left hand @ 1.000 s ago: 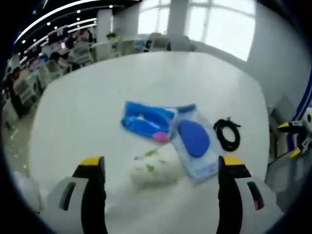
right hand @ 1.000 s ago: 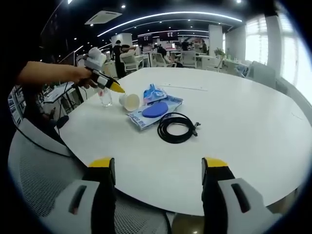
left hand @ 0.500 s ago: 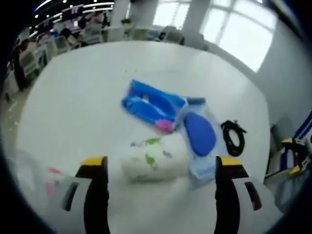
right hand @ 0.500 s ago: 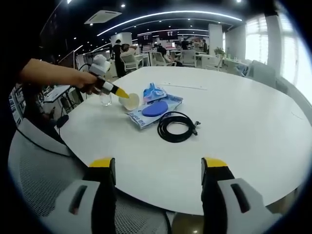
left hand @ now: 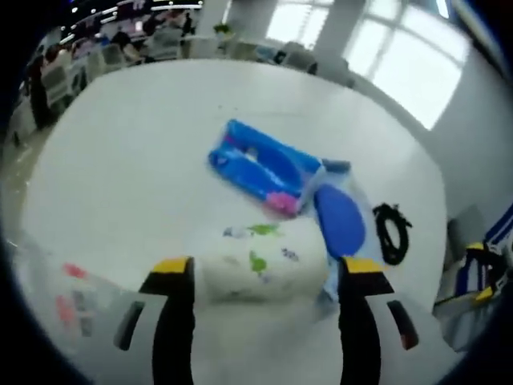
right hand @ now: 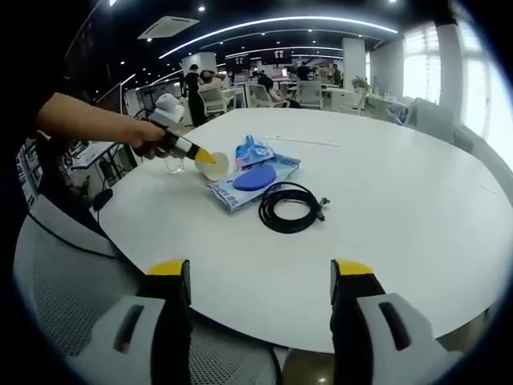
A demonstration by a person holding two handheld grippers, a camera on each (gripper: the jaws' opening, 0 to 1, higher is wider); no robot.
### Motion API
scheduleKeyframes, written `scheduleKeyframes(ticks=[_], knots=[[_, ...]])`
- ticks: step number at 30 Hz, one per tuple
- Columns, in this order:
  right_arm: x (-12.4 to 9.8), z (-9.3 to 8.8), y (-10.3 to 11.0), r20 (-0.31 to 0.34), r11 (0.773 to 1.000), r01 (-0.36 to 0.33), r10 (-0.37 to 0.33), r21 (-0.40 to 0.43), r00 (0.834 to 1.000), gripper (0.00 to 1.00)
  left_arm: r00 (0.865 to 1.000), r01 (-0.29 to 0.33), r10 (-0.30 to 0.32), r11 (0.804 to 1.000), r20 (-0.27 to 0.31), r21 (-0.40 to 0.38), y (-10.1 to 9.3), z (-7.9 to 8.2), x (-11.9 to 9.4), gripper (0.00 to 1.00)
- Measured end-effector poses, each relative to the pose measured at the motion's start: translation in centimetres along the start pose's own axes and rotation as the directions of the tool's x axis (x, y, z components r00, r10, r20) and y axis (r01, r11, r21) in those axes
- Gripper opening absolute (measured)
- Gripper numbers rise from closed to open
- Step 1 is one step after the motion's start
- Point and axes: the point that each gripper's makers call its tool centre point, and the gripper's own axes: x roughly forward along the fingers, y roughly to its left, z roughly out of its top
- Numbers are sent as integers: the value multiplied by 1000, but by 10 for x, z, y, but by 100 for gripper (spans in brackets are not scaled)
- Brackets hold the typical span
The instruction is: Arrange the tabletop items into an orderly group along one side of the table until the central work area is clear of visible clutter.
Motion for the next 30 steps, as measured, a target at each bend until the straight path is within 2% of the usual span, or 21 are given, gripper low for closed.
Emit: scheduleKeyframes(ticks=[5, 9, 13, 22, 30], knots=[[0, -1, -1, -2, 1000, 2, -2, 4, 1000, 70, 1000, -19, 19, 1000, -9, -7, 4, -2, 2, 59], [0, -1, -1, -2, 1000, 4, -4, 7, 1000, 70, 999, -25, 25, 1000, -22, -6, 5, -6, 4, 59], [0, -1, -1, -4, 1000, 3, -3, 5, 1000, 70, 1000, -26, 25, 999, -9, -20, 6, -5, 0, 59], [0, 0, 0, -4, 1000, -3, 3, -7, 1000, 70, 999, 16, -14, 999, 39, -39, -4, -2, -20, 58], [1, 2, 2, -1, 1000, -6, 6, -19, 1000, 71, 996, 67, -66, 998, 59, -13, -24, -17, -46, 58]])
